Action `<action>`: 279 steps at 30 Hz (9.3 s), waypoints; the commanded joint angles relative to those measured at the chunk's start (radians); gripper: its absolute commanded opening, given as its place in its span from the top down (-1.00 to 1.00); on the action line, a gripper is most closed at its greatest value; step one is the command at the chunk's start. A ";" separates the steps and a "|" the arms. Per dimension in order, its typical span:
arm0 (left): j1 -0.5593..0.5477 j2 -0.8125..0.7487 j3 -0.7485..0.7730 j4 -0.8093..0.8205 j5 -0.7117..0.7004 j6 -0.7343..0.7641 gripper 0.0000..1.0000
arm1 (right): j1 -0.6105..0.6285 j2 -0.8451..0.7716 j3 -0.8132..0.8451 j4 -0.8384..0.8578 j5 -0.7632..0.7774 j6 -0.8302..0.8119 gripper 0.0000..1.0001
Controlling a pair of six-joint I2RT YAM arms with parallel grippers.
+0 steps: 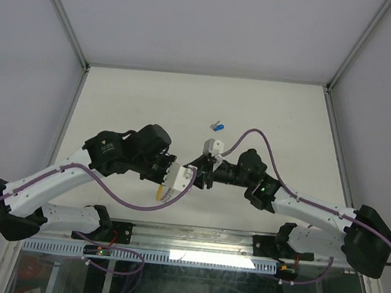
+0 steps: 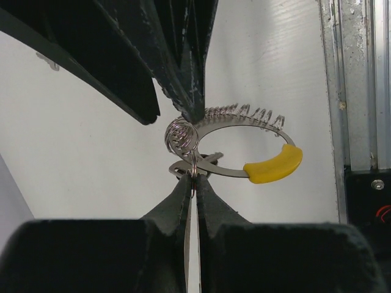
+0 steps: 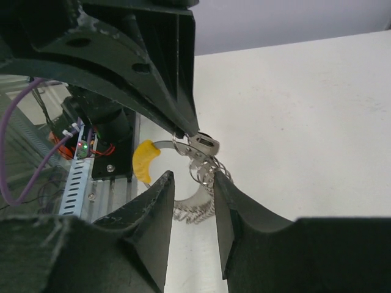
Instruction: Put the keys on the keyring
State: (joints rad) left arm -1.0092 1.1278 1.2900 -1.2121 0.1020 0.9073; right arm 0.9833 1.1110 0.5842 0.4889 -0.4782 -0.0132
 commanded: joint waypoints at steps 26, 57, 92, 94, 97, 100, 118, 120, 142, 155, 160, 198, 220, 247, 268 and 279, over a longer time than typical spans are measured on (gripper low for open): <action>-0.011 -0.051 0.020 0.048 0.025 -0.010 1.00 | 0.067 0.141 0.089 0.222 -0.017 0.023 0.32; -0.011 -0.442 -0.238 0.516 0.192 -0.194 0.40 | 0.077 -0.070 0.053 0.092 0.004 -0.158 1.00; -0.011 -0.525 -0.441 0.810 0.214 -0.398 0.47 | 0.077 -0.227 0.039 0.023 -0.011 -0.166 1.00; -0.011 -0.522 -0.440 0.812 0.214 -0.395 0.46 | 0.077 -0.228 0.042 0.023 -0.017 -0.165 1.00; -0.011 -0.515 -0.440 0.816 0.217 -0.395 0.47 | 0.077 -0.227 0.046 0.022 -0.026 -0.162 1.00; -0.011 -0.507 -0.438 0.816 0.217 -0.398 0.48 | 0.077 -0.229 0.049 0.022 -0.032 -0.158 1.00; -0.011 -0.496 -0.442 0.815 0.217 -0.392 0.96 | 0.078 -0.242 0.052 0.028 -0.037 -0.145 1.00; -0.011 -0.496 -0.440 0.815 0.217 -0.392 1.00 | 0.079 -0.243 0.052 0.029 -0.036 -0.144 1.00; -0.011 -0.444 -0.436 0.837 0.305 -0.405 1.00 | 0.079 -0.238 0.025 0.149 -0.034 -0.102 1.00; -0.011 -0.452 -0.434 0.861 0.293 -0.398 1.00 | 0.078 -0.240 0.018 0.141 -0.022 -0.114 1.00; -0.011 -0.469 -0.423 0.860 0.282 -0.400 1.00 | 0.080 -0.245 0.029 0.079 0.056 -0.145 1.00; -0.011 -0.483 -0.448 0.895 0.066 -0.447 0.06 | 0.093 -0.279 0.108 -0.288 0.232 -0.209 1.00; -0.009 -0.397 -0.542 1.082 -0.083 -0.811 -0.34 | 0.092 -0.364 0.106 -0.538 0.379 -0.236 1.00; -0.011 -0.265 -0.628 1.241 -0.069 -0.892 -0.37 | 0.092 -0.224 0.188 -0.478 0.600 -0.144 1.00; -0.017 -0.146 -0.613 1.231 -0.086 -0.796 0.46 | 0.093 -0.211 0.239 -0.507 0.587 -0.050 1.00; -0.017 -0.166 -0.660 1.300 -0.059 -0.768 1.00 | 0.094 -0.187 0.290 -0.575 0.502 -0.042 0.95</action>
State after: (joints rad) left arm -1.0157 0.9848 0.6544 -0.0006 0.0074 0.1280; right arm 1.0714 0.9184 0.7895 -0.1257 0.0849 -0.0731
